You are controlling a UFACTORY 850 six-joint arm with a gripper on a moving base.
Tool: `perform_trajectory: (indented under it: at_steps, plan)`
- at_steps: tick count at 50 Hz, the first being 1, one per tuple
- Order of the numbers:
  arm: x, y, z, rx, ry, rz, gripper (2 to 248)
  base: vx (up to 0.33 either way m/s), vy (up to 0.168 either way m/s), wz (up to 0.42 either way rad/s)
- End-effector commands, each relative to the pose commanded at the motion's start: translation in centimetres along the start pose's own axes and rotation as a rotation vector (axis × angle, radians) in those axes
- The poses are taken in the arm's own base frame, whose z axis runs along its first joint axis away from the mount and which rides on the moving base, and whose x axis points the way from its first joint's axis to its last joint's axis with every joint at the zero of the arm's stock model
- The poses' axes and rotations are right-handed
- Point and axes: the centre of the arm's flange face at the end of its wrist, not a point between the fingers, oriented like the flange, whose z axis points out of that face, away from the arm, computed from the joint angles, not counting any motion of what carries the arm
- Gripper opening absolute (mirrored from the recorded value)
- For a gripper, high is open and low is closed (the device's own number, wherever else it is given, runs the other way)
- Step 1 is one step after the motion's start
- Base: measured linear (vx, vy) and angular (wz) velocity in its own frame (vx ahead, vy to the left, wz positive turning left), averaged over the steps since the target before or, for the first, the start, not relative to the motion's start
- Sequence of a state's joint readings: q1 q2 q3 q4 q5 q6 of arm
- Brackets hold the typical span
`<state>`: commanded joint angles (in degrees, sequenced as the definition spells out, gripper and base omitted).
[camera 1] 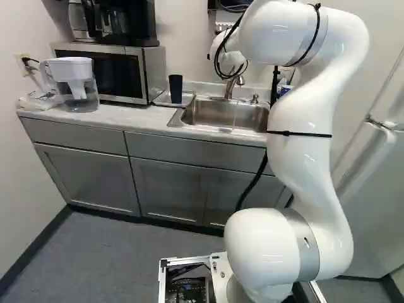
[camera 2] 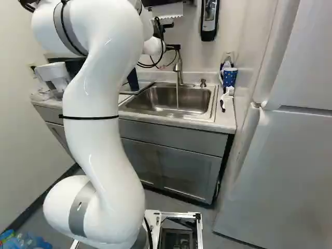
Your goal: Rinse the cup and place it in the tray
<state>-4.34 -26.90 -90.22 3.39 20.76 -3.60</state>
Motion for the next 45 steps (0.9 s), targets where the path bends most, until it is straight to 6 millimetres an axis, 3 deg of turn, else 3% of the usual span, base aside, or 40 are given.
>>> perform_trajectory:
  at_steps: [22,45]
  plan:
    - [-0.3,0.0,-0.3,0.002,-0.035,0.0,247,0.0,0.0,0.0]
    - [-0.5,0.1,-1.9,0.003,-0.077,0.0,247,0.0,0.0,0.0]
